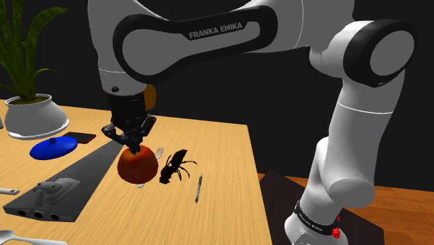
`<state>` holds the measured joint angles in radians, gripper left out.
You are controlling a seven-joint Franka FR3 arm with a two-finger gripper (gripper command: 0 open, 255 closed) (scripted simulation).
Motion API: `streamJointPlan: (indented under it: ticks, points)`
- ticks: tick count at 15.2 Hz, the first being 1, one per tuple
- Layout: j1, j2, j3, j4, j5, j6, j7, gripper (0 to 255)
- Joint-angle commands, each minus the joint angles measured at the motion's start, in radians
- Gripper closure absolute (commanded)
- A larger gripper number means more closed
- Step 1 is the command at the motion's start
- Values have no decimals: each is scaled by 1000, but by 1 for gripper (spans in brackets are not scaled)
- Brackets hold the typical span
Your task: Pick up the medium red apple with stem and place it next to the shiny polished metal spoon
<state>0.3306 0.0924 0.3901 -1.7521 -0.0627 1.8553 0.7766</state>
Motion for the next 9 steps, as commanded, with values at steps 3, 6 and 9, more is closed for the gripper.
streamJointPlan:
  ticks: [3,6,9]
  points:
    - [65,101,38,105,-48,-16,111,255]
    - [120,182,57,195,-87,-37,184,255]
    - [183,273,68,302,-129,-66,251,255]
